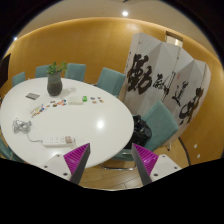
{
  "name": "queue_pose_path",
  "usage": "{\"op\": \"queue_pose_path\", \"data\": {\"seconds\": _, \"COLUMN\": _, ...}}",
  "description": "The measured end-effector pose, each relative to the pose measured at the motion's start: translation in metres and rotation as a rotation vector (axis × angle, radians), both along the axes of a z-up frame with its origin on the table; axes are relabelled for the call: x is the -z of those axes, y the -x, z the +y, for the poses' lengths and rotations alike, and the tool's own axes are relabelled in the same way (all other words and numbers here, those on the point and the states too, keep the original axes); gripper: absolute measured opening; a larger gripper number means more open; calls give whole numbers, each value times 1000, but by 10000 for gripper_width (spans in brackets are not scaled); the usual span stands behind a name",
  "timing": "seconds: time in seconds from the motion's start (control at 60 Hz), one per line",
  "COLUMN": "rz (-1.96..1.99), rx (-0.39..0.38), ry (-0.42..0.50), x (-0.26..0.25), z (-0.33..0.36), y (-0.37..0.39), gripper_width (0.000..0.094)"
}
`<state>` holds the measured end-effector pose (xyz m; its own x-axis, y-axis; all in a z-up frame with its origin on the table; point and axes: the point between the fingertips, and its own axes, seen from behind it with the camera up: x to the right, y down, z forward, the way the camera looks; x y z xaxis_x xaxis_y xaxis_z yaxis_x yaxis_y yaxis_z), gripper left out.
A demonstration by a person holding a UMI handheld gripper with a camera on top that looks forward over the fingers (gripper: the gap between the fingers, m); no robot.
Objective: Unplug charger
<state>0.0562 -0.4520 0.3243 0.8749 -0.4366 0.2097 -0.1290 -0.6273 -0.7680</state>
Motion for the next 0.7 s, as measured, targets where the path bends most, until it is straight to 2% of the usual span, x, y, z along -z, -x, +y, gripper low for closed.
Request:
{"op": "queue_pose_path", "data": {"seconds": 0.1, "rz": 12, "rx": 7, "ry": 21, "x": 14, "z": -9, "y": -1, "gripper_width": 870}}
{"op": "queue_pose_path", "data": {"seconds": 0.283, "rz": 19, "rx": -4, "ry": 45, "x": 76, "z": -20, "y": -9, "gripper_width": 868}}
{"op": "queue_pose_path", "data": {"seconds": 0.35, "rz": 31, "rx": -19, "ry": 51, "x": 113, "z": -15, "y": -2, "gripper_width": 872}}
{"op": "queue_pose_path", "data": {"seconds": 0.5, "rz": 116, "rx": -95, "ry": 15, "x": 188, "z": 13, "y": 47, "gripper_width": 871}}
{"op": "queue_pose_path", "data": {"seconds": 0.7, "rz": 196, "rx": -228, "ry": -88, "x": 249, "z": 108, "y": 114, "gripper_width": 874}}
